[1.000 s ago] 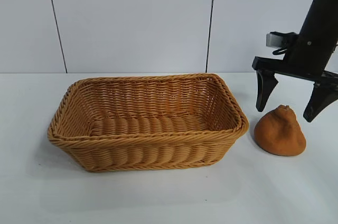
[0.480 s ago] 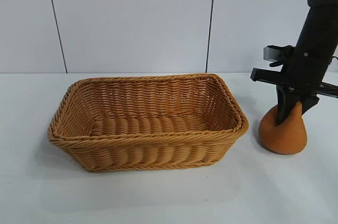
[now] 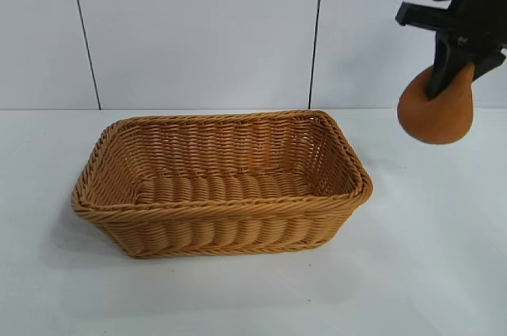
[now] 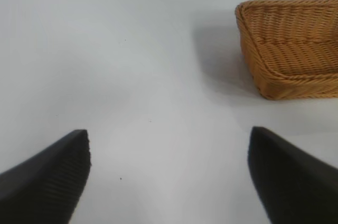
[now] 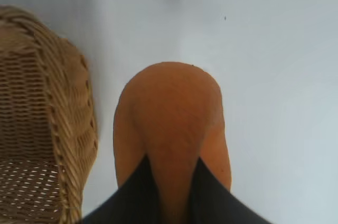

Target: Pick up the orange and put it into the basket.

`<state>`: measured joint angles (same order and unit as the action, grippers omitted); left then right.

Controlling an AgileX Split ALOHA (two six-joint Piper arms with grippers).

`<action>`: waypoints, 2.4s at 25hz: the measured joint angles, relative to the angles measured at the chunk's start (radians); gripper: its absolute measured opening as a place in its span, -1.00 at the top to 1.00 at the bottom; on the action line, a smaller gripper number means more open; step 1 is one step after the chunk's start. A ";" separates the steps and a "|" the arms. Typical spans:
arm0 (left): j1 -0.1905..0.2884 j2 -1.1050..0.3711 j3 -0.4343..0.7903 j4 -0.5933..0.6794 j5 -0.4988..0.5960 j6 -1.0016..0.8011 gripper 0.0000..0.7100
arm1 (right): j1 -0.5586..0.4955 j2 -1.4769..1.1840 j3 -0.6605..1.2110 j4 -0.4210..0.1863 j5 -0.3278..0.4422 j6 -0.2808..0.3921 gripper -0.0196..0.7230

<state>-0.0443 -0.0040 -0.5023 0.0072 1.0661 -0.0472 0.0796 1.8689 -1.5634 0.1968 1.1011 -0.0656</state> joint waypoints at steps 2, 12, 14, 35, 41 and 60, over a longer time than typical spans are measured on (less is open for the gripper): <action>0.000 0.000 0.000 0.000 0.000 0.000 -0.64 | 0.000 -0.033 0.000 0.002 -0.013 0.000 0.86; 0.000 0.000 0.000 0.000 0.000 0.000 -0.64 | 0.038 -0.068 0.000 0.170 -0.054 0.000 0.86; 0.000 0.000 0.000 0.000 0.000 0.000 -0.64 | 0.089 -0.068 0.000 0.179 -0.077 0.000 0.86; 0.000 0.000 0.000 0.000 0.000 0.000 -0.64 | 0.523 0.199 0.003 0.172 -0.384 0.034 0.86; 0.000 0.000 0.000 0.016 0.000 0.000 -0.64 | 0.523 0.261 0.005 0.171 -0.392 0.041 0.81; 0.000 0.000 0.000 0.021 0.000 0.000 -0.64 | 0.518 0.189 -0.430 -0.277 0.099 0.175 -0.92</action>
<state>-0.0443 -0.0040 -0.5023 0.0282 1.0661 -0.0472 0.5978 2.0580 -1.9934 -0.0800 1.2005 0.1093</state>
